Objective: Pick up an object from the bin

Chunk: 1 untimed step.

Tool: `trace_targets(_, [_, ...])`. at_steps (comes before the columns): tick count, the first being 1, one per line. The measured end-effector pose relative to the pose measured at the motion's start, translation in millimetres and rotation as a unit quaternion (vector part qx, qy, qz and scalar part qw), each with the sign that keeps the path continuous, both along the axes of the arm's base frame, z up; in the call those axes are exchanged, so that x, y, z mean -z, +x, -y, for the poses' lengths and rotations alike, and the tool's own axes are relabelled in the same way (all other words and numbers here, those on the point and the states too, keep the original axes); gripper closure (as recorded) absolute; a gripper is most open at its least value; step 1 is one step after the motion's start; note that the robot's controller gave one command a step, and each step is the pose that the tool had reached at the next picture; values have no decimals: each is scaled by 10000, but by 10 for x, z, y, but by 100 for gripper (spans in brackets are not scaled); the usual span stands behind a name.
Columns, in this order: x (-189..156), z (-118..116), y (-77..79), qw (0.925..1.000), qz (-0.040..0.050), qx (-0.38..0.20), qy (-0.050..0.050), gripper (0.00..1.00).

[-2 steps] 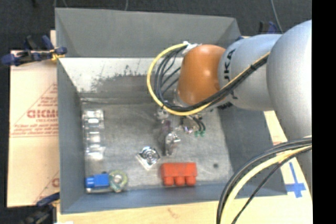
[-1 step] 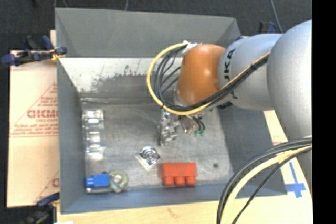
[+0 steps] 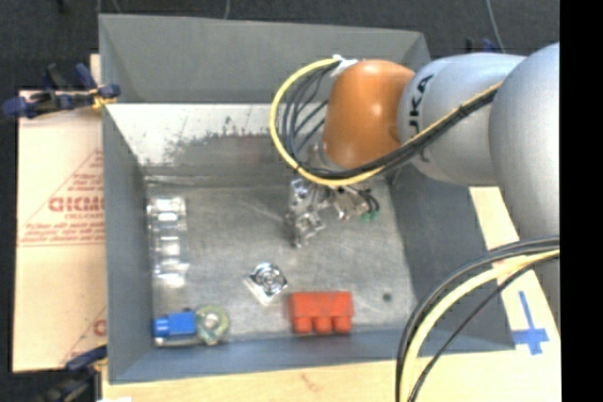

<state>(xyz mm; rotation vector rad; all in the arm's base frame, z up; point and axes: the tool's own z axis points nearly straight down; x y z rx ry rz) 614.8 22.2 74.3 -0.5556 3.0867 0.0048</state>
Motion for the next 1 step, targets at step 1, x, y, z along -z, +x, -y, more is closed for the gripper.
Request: trace_targets(1, [-1402,105,307,10000,54,51,-24,100])
